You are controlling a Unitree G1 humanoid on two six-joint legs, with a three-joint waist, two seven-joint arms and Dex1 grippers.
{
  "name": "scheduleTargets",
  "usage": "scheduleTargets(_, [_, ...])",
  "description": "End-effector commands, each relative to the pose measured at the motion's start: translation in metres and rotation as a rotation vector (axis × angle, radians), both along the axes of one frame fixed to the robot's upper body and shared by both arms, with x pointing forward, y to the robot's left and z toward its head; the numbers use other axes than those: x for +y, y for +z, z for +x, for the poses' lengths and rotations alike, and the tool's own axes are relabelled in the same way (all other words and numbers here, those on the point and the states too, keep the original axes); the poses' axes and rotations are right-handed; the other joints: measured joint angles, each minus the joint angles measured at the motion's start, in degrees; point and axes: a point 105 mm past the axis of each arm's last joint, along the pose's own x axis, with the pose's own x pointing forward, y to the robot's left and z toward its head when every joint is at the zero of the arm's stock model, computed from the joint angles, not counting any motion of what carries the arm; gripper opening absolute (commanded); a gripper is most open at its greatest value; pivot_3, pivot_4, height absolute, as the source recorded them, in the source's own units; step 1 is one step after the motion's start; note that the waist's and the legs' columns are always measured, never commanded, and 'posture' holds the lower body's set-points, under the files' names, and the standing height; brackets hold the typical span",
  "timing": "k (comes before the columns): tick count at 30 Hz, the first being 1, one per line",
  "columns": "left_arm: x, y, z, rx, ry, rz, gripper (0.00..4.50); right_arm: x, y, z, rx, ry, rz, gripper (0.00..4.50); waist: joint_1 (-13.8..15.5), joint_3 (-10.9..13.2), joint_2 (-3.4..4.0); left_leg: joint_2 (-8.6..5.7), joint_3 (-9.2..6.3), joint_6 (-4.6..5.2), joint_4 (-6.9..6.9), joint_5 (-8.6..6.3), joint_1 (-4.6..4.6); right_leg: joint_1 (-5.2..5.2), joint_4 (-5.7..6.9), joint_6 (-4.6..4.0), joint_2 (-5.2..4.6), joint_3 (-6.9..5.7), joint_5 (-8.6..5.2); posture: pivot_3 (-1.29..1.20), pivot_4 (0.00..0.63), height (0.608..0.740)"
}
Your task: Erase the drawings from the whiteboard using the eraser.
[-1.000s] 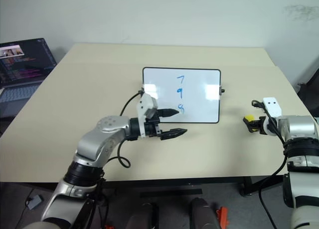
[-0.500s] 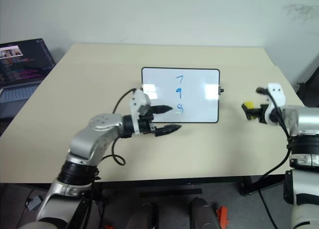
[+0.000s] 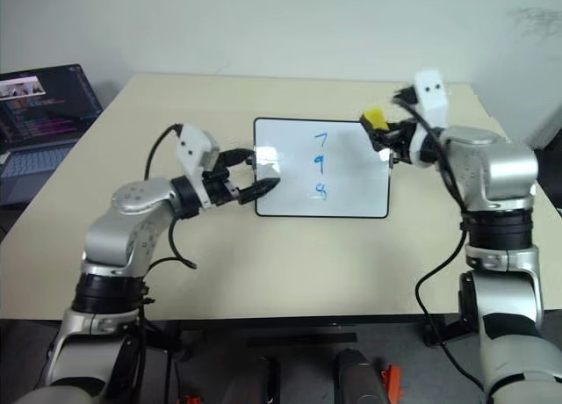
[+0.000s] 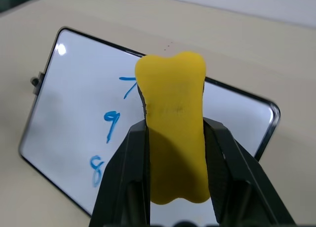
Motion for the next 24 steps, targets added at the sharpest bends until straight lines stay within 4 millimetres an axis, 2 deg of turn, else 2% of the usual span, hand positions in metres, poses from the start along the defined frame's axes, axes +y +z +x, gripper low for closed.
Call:
scheduleTargets(1, [0.011,0.021,0.004,-0.092,0.074,-0.006,4.5,0.029,0.018,0.004,-0.153,0.051,-0.127,1.1,0.0,0.0,0.0,0.0,0.0,0.0,-0.02,0.0,0.0,-0.01,0.0,0.0,0.0,0.0,0.0,0.0,0.15,0.74])
scheduleTargets(7, [0.016,0.016,0.003,-0.071,0.101,0.009,4.5,0.067,0.011,0.023,-0.262,0.097,-0.304,1.1,-0.1,0.0,0.0,0.02,0.02,0.0,-0.04,0.0,0.0,-0.05,0.04,0.0,0.01,-0.03,0.01,0.0,0.15,0.74])
scheduleTargets(13, [0.012,-0.001,-0.008,-0.007,0.055,0.076,4.5,0.09,0.003,0.043,-0.33,0.094,-0.449,1.1,-0.2,0.0,0.0,0.02,0.02,-0.01,-0.13,0.0,0.0,-0.07,0.03,-0.01,0.0,-0.03,0.01,0.0,0.15,0.74])
scheduleTargets(24, [0.008,-0.002,-0.015,0.004,0.049,0.069,4.5,0.079,0.002,0.065,-0.494,0.058,-0.778,1.1,-0.2,0.0,0.01,0.03,-0.02,-0.02,-0.24,-0.01,0.0,-0.09,0.02,-0.04,0.0,-0.06,-0.01,0.0,0.15,0.74])
